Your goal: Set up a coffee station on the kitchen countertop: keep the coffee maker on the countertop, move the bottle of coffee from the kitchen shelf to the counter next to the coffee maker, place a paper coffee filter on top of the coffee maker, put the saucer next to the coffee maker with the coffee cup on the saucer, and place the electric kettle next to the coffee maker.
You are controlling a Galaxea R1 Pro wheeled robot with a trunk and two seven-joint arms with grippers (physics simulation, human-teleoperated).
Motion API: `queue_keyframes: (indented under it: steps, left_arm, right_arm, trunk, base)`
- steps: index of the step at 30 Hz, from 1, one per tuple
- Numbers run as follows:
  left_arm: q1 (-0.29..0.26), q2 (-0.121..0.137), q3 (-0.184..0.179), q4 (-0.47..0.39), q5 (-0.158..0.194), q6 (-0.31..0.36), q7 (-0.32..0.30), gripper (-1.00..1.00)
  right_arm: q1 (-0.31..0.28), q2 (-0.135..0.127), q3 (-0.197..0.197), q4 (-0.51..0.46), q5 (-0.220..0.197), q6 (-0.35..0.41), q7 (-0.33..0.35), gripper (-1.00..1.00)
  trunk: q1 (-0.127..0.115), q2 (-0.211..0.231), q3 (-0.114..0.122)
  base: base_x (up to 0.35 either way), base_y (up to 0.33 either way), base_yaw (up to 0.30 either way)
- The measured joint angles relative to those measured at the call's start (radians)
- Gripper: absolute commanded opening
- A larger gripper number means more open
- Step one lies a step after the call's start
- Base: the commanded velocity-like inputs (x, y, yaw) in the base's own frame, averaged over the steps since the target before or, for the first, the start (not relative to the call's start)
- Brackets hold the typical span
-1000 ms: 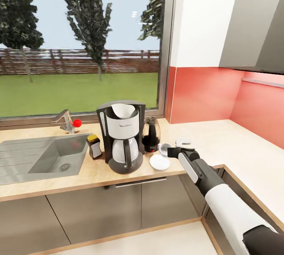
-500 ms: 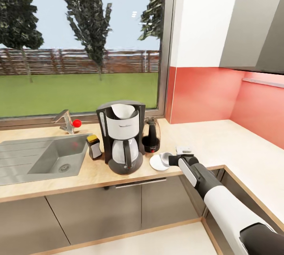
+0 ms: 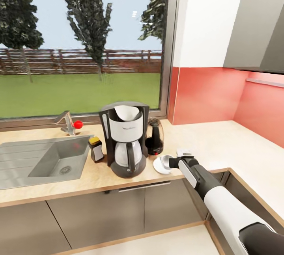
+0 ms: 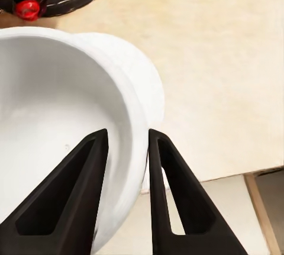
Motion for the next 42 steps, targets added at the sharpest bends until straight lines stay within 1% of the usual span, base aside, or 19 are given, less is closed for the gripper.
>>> queue_keyframes:
  steps: [12,16,28,42]
  left_arm:
    - [0.000,-0.001,0.000,0.000,-0.001,0.001,0.000,1.00]
    - [0.000,-0.002,0.000,0.000,0.000,0.001,0.000,1.00]
    - [0.000,-0.002,0.000,0.000,0.001,0.003,0.000,1.00]
    - [0.000,-0.002,0.000,0.000,0.001,0.003,0.000,1.00]
  right_arm:
    - [0.000,0.000,0.000,0.011,-0.001,-0.001,0.001,-1.00]
    - [0.000,0.000,-0.001,0.012,0.001,-0.001,0.001,-1.00]
    - [0.000,0.000,0.000,0.051,0.000,-0.001,0.004,-1.00]
    - [0.000,0.000,0.000,0.070,-0.001,-0.007,0.004,-1.00]
  trunk:
    - [0.000,0.000,0.000]
    - [0.000,0.000,0.000]
    - [0.000,0.000,0.000]
    - [0.000,0.000,0.000]
  base:
    - [0.021,0.018,0.000]
    - [0.136,0.000,0.000]
    - [0.037,0.001,0.000]
    - [0.046,0.012,0.000]
